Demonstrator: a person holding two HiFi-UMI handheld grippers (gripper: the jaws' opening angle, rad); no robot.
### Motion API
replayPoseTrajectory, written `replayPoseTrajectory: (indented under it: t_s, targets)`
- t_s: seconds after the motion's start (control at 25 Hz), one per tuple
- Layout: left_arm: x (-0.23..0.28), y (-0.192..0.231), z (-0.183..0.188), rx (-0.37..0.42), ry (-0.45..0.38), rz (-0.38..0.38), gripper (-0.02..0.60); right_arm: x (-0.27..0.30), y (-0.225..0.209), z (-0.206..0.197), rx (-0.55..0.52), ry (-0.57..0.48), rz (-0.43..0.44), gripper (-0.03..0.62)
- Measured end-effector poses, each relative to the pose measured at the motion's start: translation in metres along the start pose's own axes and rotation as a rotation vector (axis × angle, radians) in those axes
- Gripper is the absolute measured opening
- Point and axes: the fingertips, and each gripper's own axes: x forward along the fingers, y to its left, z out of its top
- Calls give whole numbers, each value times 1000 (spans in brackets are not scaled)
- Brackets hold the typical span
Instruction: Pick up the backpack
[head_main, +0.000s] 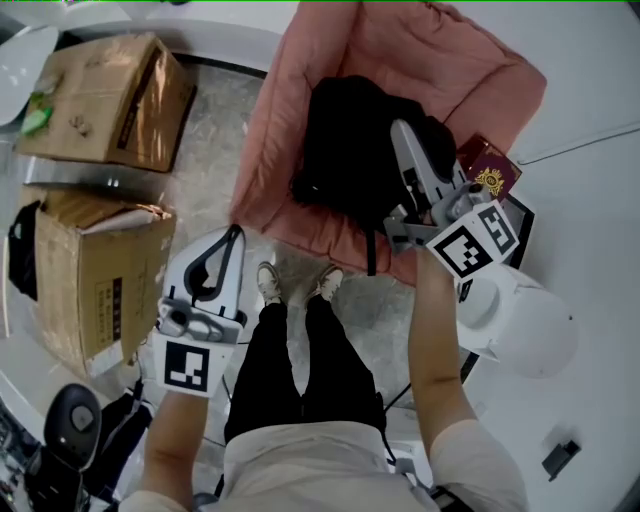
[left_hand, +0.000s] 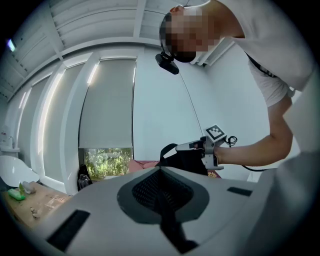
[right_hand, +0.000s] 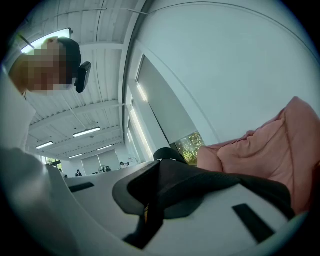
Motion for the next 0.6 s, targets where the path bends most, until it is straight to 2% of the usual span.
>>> replayPoseTrajectory:
  t_s: [0.24, 0.48, 0.6]
  targets:
    - [-9, -6, 17, 10, -49, -10, 11, -13, 20, 14, 32, -7, 10, 29]
    - [-14, 17, 29, 22, -56, 11, 11, -11, 41, 34, 29, -20, -7, 29]
    - [-16, 22, 47, 34, -85, 10, 11, -15, 52, 46, 37, -26, -12, 29]
